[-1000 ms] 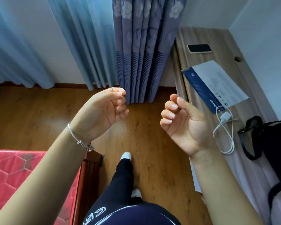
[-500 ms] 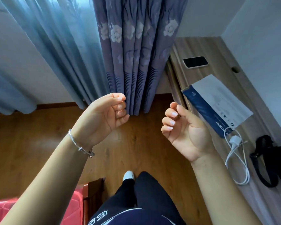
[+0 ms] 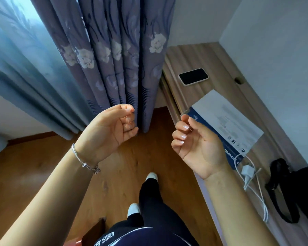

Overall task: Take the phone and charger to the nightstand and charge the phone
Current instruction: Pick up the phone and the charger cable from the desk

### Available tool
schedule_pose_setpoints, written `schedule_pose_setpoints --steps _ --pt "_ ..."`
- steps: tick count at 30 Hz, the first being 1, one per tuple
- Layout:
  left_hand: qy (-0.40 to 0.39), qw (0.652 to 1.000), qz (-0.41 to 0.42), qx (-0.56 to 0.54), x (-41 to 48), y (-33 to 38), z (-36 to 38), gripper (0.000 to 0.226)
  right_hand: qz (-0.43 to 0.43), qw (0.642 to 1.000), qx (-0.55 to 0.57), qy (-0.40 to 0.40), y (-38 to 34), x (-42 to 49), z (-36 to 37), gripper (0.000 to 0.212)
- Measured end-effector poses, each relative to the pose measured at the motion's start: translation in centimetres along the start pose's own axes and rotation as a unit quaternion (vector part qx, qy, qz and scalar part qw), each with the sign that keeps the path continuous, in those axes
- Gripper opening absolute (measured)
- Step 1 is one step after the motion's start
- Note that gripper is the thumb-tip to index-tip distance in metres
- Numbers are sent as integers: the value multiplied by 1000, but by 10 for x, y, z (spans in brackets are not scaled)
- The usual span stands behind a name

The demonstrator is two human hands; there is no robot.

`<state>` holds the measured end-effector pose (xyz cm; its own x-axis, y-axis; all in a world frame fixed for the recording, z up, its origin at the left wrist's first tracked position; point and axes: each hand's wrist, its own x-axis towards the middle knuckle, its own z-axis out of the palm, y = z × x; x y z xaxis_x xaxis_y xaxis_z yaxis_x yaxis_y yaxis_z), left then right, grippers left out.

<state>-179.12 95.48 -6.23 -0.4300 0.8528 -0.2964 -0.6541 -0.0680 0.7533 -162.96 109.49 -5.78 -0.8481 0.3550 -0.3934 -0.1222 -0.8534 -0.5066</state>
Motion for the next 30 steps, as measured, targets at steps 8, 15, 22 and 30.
schedule_pose_setpoints --steps 8,15,22,30 --pt "-22 999 -27 20 90 13 33 8 -25 999 22 14 -65 43 -24 17" --pt "-48 996 -63 51 151 13 58 11 -55 996 61 29 -103 66 -47 18" --pt "-89 986 -127 64 217 8 83 6 -109 985 96 89 -126 69 -71 14" --pt "-149 969 -184 76 305 17 108 11 -190 959 140 154 -159 97 -84 13"
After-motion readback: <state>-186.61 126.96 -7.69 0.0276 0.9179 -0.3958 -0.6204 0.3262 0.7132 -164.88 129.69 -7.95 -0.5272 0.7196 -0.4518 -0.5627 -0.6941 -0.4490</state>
